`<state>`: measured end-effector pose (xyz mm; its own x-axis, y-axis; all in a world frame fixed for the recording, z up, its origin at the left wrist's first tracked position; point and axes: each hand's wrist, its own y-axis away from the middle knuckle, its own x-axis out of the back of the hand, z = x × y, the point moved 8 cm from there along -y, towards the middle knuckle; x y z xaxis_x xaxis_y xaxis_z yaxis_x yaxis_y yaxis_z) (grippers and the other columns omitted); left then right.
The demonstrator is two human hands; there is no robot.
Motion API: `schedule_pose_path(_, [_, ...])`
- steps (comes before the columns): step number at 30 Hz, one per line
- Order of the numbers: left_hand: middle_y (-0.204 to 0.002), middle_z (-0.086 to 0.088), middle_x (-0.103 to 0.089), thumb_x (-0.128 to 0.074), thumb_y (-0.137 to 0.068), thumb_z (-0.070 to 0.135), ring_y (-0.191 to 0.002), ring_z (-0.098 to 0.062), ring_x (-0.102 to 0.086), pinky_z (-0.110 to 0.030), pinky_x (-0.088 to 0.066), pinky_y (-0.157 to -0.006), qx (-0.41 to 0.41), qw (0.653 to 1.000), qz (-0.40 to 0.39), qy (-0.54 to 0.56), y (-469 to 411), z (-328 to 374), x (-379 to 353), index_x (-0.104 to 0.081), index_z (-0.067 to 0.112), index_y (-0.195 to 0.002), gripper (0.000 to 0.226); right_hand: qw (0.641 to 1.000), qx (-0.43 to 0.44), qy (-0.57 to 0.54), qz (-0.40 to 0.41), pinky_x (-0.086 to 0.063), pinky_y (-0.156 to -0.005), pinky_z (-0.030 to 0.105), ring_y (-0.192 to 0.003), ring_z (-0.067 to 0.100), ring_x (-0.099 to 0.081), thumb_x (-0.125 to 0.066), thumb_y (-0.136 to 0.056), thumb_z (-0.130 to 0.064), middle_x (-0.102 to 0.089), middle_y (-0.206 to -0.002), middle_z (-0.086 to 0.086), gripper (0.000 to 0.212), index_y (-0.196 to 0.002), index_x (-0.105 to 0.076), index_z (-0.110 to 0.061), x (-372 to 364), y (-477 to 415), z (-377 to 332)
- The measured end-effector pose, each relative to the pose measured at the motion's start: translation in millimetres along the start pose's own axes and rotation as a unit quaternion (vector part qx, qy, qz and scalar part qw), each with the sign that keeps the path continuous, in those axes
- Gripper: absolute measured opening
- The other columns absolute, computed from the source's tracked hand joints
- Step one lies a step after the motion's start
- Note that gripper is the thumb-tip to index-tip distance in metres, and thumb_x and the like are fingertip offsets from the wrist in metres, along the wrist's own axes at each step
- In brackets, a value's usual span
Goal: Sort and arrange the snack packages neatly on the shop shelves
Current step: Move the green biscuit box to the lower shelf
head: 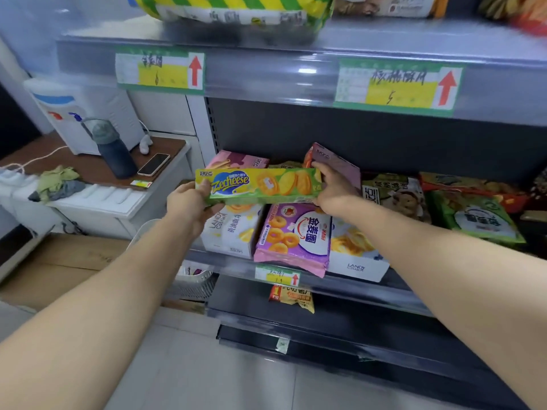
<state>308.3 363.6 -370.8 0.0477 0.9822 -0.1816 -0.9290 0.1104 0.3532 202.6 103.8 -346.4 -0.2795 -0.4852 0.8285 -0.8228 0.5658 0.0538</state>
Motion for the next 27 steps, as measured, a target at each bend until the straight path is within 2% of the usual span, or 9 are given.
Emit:
schedule_pose_path(3, [-0.116,-0.019,-0.062,-0.05,-0.097,0.013,-0.074,-0.02,-0.061,-0.032,-0.058,-0.064,-0.024,1.0,0.011,0.011,-11,2,11,-0.045,-0.002,-0.13,0.037,0.999,-0.016,0.021,0.022,-0.04,-0.095,0.027,-0.126,0.024,-0.049,-0.052,-0.089,-0.008,-0.046,-0.144,0.001,0.071,-0.149,-0.018,-0.027,-9,-6,-6])
schedule_pose_path(5, [-0.109,-0.015,-0.064,-0.051,-0.096,0.012,-0.073,-0.019,-0.063,-0.033,-0.058,-0.062,-0.038,0.998,0.034,0.031,-18,3,22,-0.045,-0.001,-0.13,0.036,0.999,-0.013,0.029,0.032,-0.039,-0.099,0.03,-0.128,0.027,-0.047,-0.05,-0.091,-0.007,-0.047,-0.143,0.006,0.062,-0.147,-0.025,-0.018,-16,-8,-15])
schedule_pose_path(8, [-0.123,-0.015,-0.06,-0.052,-0.096,0.013,-0.088,-0.023,-0.064,-0.035,-0.055,-0.069,-0.055,0.996,0.06,0.033,-27,5,33,-0.043,0.004,-0.134,0.04,0.997,0.005,0.072,0.001,-0.042,-0.102,0.036,-0.129,0.031,-0.044,-0.045,-0.092,-0.007,-0.047,-0.141,0.013,0.054,-0.143,-0.034,-0.017,-32,-13,-26])
schedule_pose_path(11, [-0.132,-0.016,-0.055,-0.052,-0.096,0.013,-0.102,-0.029,-0.062,-0.037,-0.054,-0.074,-0.07,0.994,0.071,0.042,-34,5,37,-0.04,0.005,-0.135,0.042,0.985,0.006,0.165,-0.049,-0.029,-0.11,0.044,-0.139,0.033,-0.024,-0.046,-0.091,-0.01,-0.034,-0.148,0.015,0.056,-0.145,-0.032,-0.02,-49,-18,-25])
schedule_pose_path(13, [-0.133,-0.015,-0.054,-0.052,-0.096,0.012,-0.105,-0.03,-0.062,-0.036,-0.054,-0.074,-0.069,0.993,0.074,0.059,-38,3,36,-0.039,0.005,-0.136,0.043,0.972,0.025,0.225,-0.057,-0.023,-0.11,0.046,-0.141,0.032,-0.017,-0.048,-0.091,-0.014,-0.035,-0.149,0.009,0.053,-0.142,-0.035,-0.019,-54,-21,-24])
schedule_pose_path(19, [-0.129,-0.018,-0.056,-0.052,-0.096,0.01,-0.091,-0.024,-0.064,-0.034,-0.057,-0.069,-0.053,0.993,0.049,0.094,-40,-7,19,-0.041,0.004,-0.133,0.04,0.941,0.005,0.334,-0.059,-0.023,-0.107,0.044,-0.136,0.031,-0.024,-0.051,-0.09,-0.02,-0.049,-0.139,0.006,0.042,-0.131,-0.051,-0.019,-55,-17,-8])
schedule_pose_path(22, [-0.127,-0.022,-0.056,-0.052,-0.095,0.009,-0.092,-0.03,-0.064,-0.046,-0.055,-0.081,-0.046,0.992,0.046,0.107,-38,-9,12,-0.04,0.002,-0.134,0.041,0.94,-0.025,0.337,-0.049,-0.026,-0.106,0.041,-0.133,0.032,-0.029,-0.054,-0.089,-0.023,-0.05,-0.136,0.008,0.039,-0.127,-0.054,-0.018,-52,-16,4])
schedule_pose_path(24, [-0.125,-0.02,-0.056,-0.052,-0.095,0.008,-0.086,-0.027,-0.065,-0.047,-0.054,-0.084,-0.046,0.992,0.047,0.108,-38,-9,10,-0.04,0.002,-0.134,0.041,0.936,-0.068,0.342,-0.046,-0.026,-0.107,0.042,-0.132,0.035,-0.03,-0.054,-0.089,-0.025,-0.046,-0.139,0.013,0.042,-0.129,-0.052,-0.014,-50,-16,14])
schedule_pose_path(27, [-0.115,-0.014,-0.057,-0.052,-0.095,0.008,-0.072,-0.016,-0.063,-0.038,-0.057,-0.067,-0.051,0.991,0.047,0.117,-40,-6,12,-0.04,0.003,-0.134,0.041,0.92,-0.127,0.365,-0.067,-0.027,-0.107,0.044,-0.131,0.039,-0.035,-0.054,-0.089,-0.026,-0.048,-0.137,0.017,0.043,-0.129,-0.053,-0.01,-49,-15,28])
